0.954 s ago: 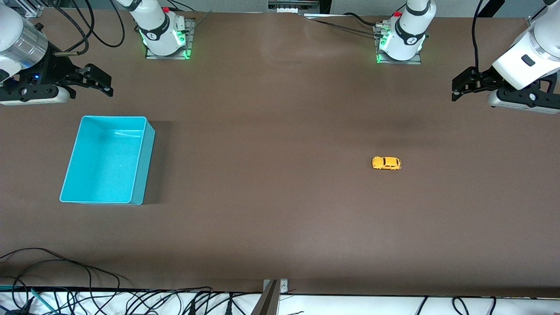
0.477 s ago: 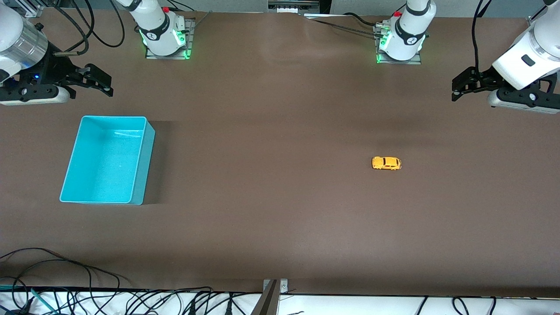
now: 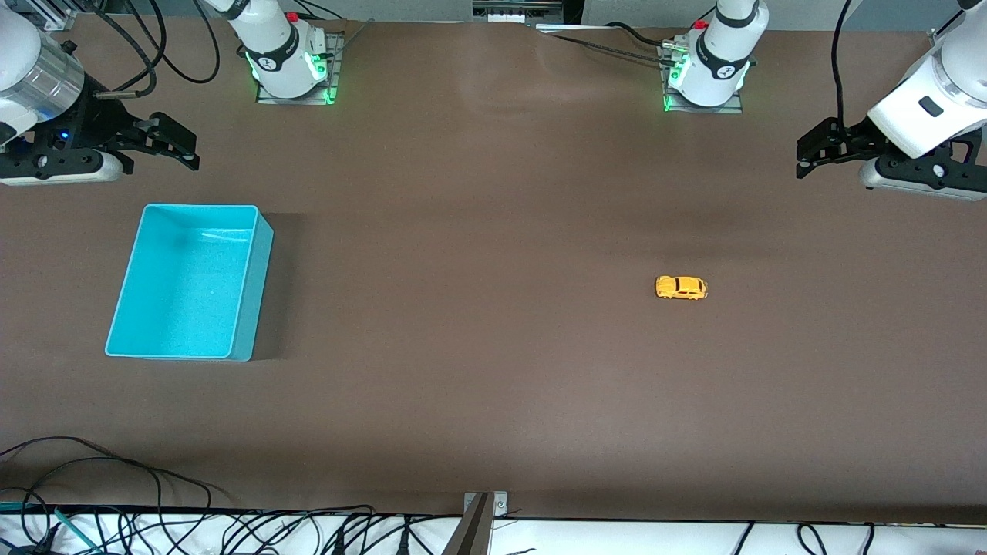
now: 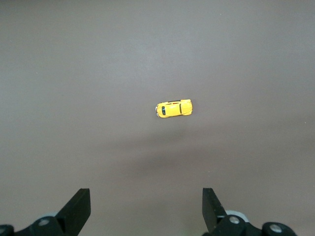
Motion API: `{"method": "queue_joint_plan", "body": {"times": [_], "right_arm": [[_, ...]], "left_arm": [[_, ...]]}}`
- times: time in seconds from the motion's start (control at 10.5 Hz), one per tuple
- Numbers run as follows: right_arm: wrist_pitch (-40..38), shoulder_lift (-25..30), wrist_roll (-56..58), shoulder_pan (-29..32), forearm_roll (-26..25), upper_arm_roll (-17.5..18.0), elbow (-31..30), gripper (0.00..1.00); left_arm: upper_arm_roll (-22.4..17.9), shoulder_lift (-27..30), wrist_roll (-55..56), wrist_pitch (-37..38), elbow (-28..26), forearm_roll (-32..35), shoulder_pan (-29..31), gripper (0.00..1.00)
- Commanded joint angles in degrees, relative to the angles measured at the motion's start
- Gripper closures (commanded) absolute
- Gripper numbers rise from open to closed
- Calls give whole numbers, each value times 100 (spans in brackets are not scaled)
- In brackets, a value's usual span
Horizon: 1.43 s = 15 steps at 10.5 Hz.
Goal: Wind up and store yellow beetle car
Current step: 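Move the left gripper down over the yellow beetle car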
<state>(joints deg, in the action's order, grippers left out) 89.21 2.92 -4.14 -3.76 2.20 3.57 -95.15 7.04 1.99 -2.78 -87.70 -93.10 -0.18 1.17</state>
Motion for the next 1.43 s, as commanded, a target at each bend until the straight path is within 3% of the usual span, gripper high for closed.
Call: {"method": "queue_joint_plan", "body": {"times": [0.0, 0.67, 1.05, 1.34], "right_arm": [[-70, -20, 19, -11, 114, -41, 110, 0], [-70, -20, 19, -11, 123, -50, 93, 0], [-53, -11, 19, -2, 123, -59, 93, 0], [-53, -11, 28, -11, 123, -59, 84, 0]], "left_arm": [[17, -93, -100, 148, 205, 123, -3, 0], [35, -181, -327, 254, 117, 36, -56, 0], [8, -620, -2557, 53, 82, 18, 243, 0], [17, -805, -3850, -1024, -679, 70, 243, 0]]}}
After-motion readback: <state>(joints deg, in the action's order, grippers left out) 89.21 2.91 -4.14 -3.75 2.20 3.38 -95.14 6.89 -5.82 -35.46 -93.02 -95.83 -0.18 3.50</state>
